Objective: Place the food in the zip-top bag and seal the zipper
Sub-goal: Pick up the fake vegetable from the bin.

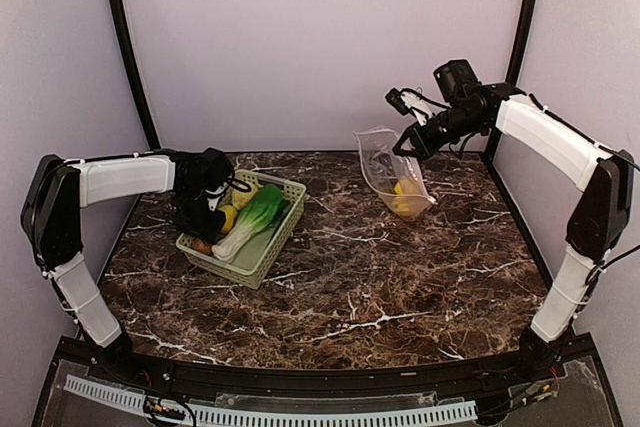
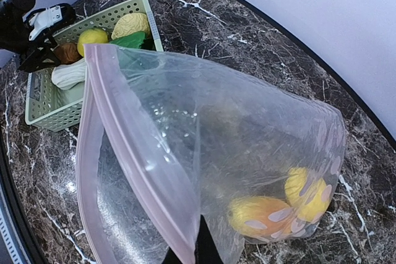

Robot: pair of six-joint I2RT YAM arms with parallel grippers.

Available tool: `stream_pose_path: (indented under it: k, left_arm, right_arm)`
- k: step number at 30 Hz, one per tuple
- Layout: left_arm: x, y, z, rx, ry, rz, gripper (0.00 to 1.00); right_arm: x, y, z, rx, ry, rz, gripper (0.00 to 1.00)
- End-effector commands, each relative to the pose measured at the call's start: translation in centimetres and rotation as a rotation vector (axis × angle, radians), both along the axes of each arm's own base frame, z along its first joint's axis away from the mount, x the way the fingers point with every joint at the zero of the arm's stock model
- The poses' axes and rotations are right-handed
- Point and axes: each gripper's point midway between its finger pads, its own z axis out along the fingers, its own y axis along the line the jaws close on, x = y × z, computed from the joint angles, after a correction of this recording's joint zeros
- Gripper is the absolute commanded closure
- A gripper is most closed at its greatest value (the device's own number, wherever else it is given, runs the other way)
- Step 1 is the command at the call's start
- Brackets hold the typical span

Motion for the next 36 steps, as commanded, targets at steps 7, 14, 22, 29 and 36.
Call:
stream_pose_path:
  k: [7, 14, 22, 29, 36]
  left_arm:
    - [-0.2, 0.7, -1.8, 0.040, 0.029, 0.017, 0.46]
    - [0.0, 0.4, -3.0, 0.034, 0.038, 0.016, 0.46]
    - [0.5, 0.0, -2.6, 0.022, 0.034, 0.019, 0.59]
    - [0.7, -0.3, 1.0, -0.014, -0.020, 0.020, 0.62]
    - [2.5, -3.8, 9.7, -0.159, -0.209, -0.036, 0.65]
  right_arm:
    - [-0.3, 0.4, 0.4, 0.000, -0.018, 0.018, 1.00]
    - [-0.4, 0.4, 0.3, -0.002, -0.016, 0.020, 1.00]
    - [-0.3, 0.4, 0.2, -0.004, -0.015, 0.020, 1.00]
    - [-0.2, 0.4, 0.1, -0.011, -0.017, 0.017, 1.00]
    - [0.1, 0.0, 1.0, -0.028, -0.047, 0.011, 1.00]
